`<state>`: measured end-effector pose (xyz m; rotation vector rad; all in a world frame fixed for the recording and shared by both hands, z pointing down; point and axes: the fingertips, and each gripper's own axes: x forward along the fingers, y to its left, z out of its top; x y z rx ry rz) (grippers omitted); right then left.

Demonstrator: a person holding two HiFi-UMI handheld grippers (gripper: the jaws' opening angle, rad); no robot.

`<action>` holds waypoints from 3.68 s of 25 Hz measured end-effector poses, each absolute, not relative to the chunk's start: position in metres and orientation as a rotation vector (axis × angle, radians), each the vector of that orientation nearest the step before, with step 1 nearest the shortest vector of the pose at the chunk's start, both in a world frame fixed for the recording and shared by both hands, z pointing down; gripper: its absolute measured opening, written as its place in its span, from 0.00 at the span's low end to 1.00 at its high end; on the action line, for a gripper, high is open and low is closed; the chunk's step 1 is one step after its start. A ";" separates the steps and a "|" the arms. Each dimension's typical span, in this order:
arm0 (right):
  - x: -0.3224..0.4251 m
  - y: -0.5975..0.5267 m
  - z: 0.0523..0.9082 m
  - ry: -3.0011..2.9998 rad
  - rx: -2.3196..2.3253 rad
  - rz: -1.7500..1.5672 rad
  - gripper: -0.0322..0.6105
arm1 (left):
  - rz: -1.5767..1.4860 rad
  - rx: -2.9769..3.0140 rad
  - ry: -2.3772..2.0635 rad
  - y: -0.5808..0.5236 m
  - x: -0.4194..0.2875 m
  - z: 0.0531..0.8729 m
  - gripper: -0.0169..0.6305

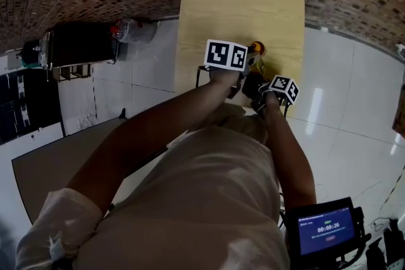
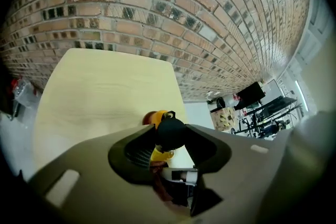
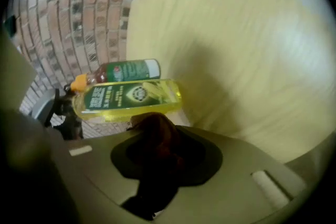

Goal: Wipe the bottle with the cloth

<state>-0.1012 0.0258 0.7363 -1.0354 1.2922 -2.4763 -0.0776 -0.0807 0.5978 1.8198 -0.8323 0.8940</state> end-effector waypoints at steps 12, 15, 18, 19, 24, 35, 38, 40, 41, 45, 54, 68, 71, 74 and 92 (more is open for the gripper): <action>-0.039 0.031 0.736 1.330 -1.130 -2.411 0.20 | 0.910 2.042 -0.663 -0.079 -0.064 0.574 0.49; -0.034 0.034 0.736 1.373 -1.159 -2.404 0.20 | 1.103 2.195 -0.583 -0.076 -0.073 0.571 0.50; -0.033 0.039 0.732 1.385 -1.166 -2.399 0.20 | 1.437 2.425 -0.483 -0.079 -0.085 0.563 0.53; -0.033 0.041 0.731 1.386 -1.167 -2.398 0.20 | 1.569 2.511 -0.426 -0.080 -0.088 0.561 0.54; -0.032 0.050 0.726 1.426 -1.164 -2.373 0.20 | 2.118 2.917 0.094 -0.080 -0.075 0.566 0.54; -0.028 0.056 0.711 1.542 -1.203 -2.311 0.20 | 2.408 2.964 1.003 -0.054 -0.056 0.609 0.39; -0.029 0.050 0.703 1.641 -1.211 -2.261 0.20 | 2.394 2.954 0.943 -0.055 -0.056 0.611 0.37; -0.029 0.048 0.699 1.703 -1.225 -2.237 0.20 | 2.405 2.912 0.864 -0.057 -0.057 0.612 0.36; -0.029 0.047 0.696 1.734 -1.236 -2.224 0.20 | 2.419 2.877 0.803 -0.059 -0.056 0.611 0.36; -0.031 0.041 0.685 1.945 -1.317 -2.122 0.20 | 2.481 2.700 0.541 -0.065 -0.053 0.609 0.35; -0.088 -0.005 0.634 2.491 -1.133 -1.702 0.20 | 2.470 2.350 0.292 -0.070 -0.050 0.608 0.32; -0.067 -0.028 0.663 1.692 -1.107 -2.000 0.20 | 2.545 2.219 0.290 -0.066 -0.055 0.611 0.31; -0.043 -0.015 0.697 1.490 -1.169 -2.103 0.20 | 2.549 2.213 0.295 -0.067 -0.054 0.610 0.30; -0.018 -0.003 0.726 1.352 -1.217 -2.169 0.20 | 2.552 2.212 0.297 -0.067 -0.054 0.610 0.30; -0.002 -0.026 0.690 2.168 -1.693 -1.752 0.20 | 2.018 1.780 -0.200 -0.075 -0.070 0.611 0.30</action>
